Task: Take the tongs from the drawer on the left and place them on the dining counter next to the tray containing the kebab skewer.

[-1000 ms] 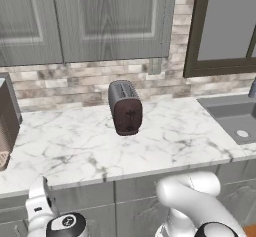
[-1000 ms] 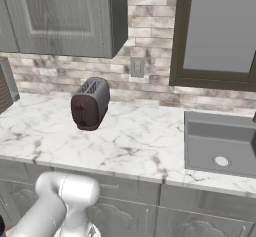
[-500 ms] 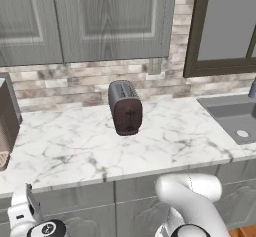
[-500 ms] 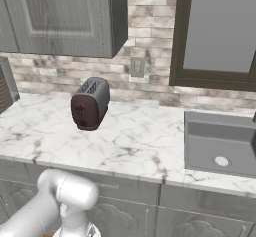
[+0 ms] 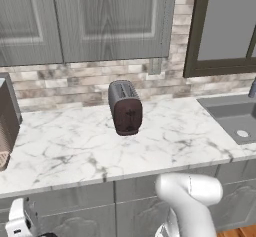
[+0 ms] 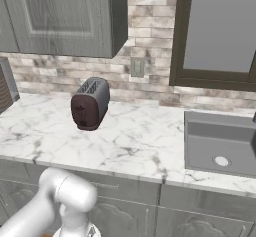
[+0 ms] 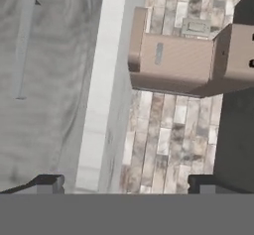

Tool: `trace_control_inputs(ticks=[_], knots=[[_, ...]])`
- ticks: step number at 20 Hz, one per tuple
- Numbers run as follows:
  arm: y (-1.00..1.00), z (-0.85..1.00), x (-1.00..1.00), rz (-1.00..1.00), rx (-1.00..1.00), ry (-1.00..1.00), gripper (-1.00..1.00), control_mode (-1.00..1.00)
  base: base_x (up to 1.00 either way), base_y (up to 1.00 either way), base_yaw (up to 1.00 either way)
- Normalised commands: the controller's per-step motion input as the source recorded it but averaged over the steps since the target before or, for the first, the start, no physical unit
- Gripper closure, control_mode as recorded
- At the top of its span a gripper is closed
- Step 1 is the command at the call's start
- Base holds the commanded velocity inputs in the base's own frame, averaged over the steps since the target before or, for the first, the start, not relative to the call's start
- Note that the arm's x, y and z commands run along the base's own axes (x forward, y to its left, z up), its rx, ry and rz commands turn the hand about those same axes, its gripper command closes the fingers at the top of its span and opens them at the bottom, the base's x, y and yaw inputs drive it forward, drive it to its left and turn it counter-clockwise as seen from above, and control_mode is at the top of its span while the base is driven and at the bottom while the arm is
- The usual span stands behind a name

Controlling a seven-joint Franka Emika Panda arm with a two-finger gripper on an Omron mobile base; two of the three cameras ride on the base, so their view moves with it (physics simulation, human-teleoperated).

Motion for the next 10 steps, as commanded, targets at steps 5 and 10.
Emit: trace_control_inputs(ticks=[5, 10], knots=[[0.24, -0.58, 0.07, 0.00, 0.00, 0.00, -1.00, -1.00, 0.00, 0.00, 0.00], [0.22, -0.37, 0.15, 0.00, 0.04, 0.00, -1.00, -1.00, 0.00, 0.00, 0.00]])
